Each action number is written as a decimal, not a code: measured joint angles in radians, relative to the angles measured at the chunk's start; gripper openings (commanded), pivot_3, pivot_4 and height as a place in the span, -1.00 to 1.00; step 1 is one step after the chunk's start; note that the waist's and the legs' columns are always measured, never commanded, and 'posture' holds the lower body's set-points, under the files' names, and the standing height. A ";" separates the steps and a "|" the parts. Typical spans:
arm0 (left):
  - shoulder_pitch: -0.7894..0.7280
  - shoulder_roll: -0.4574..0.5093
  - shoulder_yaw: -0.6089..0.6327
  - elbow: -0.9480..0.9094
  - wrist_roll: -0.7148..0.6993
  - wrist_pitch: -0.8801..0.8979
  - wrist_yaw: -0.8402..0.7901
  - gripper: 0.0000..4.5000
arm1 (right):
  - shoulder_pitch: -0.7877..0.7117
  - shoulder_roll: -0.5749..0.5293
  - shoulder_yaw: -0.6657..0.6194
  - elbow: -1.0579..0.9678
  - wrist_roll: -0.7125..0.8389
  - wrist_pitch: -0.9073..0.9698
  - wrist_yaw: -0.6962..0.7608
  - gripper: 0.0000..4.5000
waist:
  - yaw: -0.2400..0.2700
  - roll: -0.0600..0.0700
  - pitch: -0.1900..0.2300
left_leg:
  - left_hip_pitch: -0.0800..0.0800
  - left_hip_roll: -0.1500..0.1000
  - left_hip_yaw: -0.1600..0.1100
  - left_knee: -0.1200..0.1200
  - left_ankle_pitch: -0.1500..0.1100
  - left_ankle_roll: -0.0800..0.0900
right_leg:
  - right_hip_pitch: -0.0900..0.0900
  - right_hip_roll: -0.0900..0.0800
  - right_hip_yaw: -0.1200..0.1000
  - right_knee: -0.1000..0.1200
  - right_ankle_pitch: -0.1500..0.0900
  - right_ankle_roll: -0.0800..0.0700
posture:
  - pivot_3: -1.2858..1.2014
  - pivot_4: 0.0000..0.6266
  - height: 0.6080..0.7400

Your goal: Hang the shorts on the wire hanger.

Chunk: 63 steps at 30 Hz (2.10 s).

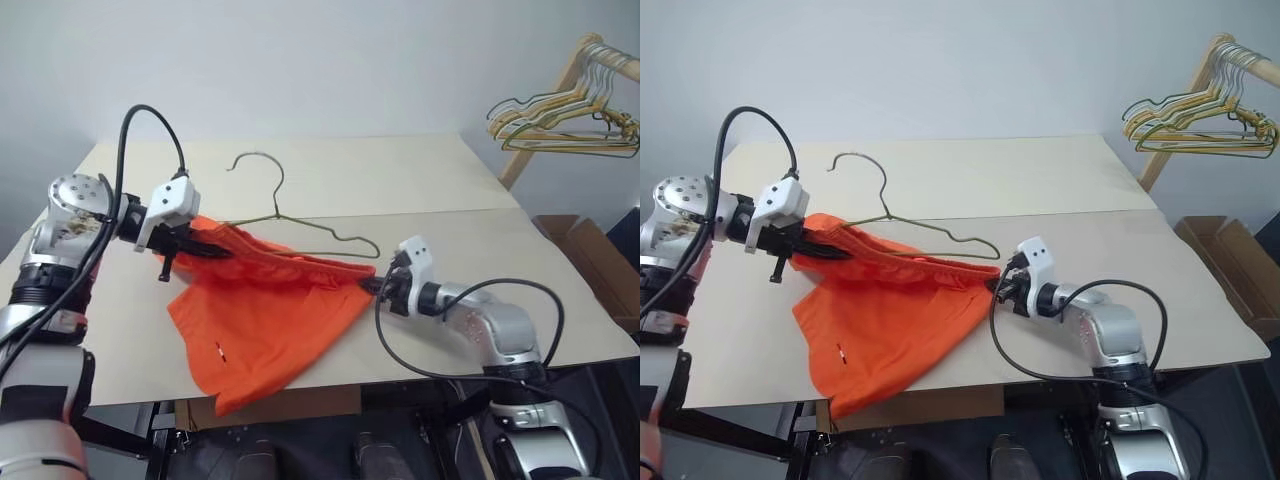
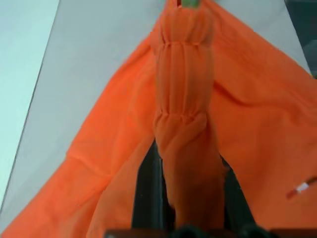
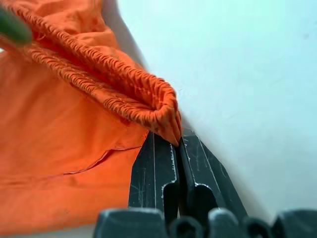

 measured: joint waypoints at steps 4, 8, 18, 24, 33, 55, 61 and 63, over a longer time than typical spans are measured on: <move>0.000 0.003 -0.002 0.005 -0.001 0.000 0.000 -1.00 | -0.012 -0.035 0.002 0.027 0.011 -0.002 0.023 -0.98 | 0.003 0.000 0.000 | 0.000 0.000 0.000 0.000 0.000 0.000 | 0.000 0.000 0.000 -0.001 0.000 0.000 | 0.03 -0.86 1.00; 0.003 0.007 -0.002 0.009 0.017 -0.005 0.000 -1.00 | -0.026 -0.059 0.002 0.031 0.024 -0.003 0.038 -0.98 | 0.000 0.000 0.000 | 0.000 0.000 0.000 0.000 0.000 0.000 | 0.000 0.000 0.000 0.000 0.000 0.000 | 0.03 -0.86 1.00; 0.021 0.007 -0.002 0.046 0.091 -0.035 0.046 -1.00 | -0.020 -0.106 0.004 -0.006 0.052 -0.003 0.060 -0.98 | 0.003 0.000 0.000 | 0.000 0.000 0.000 0.000 0.000 0.000 | 0.000 0.000 0.000 0.000 0.000 0.000 | 0.03 -0.86 1.00; 0.045 0.010 -0.023 0.046 0.139 -0.119 0.049 -1.00 | -0.006 -0.144 0.008 -0.051 0.067 -0.006 0.079 -0.98 | 0.004 0.000 0.000 | 0.000 0.000 0.001 0.000 0.000 0.000 | 0.000 0.000 0.000 -0.001 0.000 0.000 | 0.02 -0.88 1.00; 0.062 0.009 -0.048 0.048 0.194 -0.171 0.072 -1.00 | 0.010 -0.204 0.014 -0.170 0.084 -0.006 0.119 -0.98 | 0.004 0.000 0.000 | 0.000 0.000 0.001 0.000 0.000 0.000 | 0.000 0.000 0.000 -0.001 -0.001 0.002 | 0.01 -0.91 1.00; 0.030 -0.115 -0.048 0.111 0.261 -0.148 0.142 -1.00 | -0.024 -0.294 0.081 -0.341 0.080 0.038 0.086 0.72 | 0.002 0.000 0.000 | -0.001 0.000 0.001 0.000 0.000 0.000 | -0.001 0.000 0.000 -0.001 0.000 0.000 | 0.00 -0.91 1.00; 0.026 -0.121 -0.047 0.114 0.262 -0.151 0.133 -1.00 | -0.131 -0.276 0.031 -0.384 0.159 0.061 0.099 0.72 | -0.004 0.000 0.000 | -0.001 0.000 0.000 0.000 0.000 0.000 | -0.001 0.000 0.000 0.000 0.000 0.000 | -0.02 -0.93 1.00; 0.015 -0.131 -0.047 0.122 0.263 -0.152 0.132 -1.00 | -0.203 -0.234 0.070 -0.402 0.181 0.083 0.098 0.72 | -0.006 0.000 0.000 | 0.000 0.000 0.000 0.000 0.000 0.000 | -0.001 0.000 0.000 0.000 0.000 0.000 | -0.02 -0.94 1.00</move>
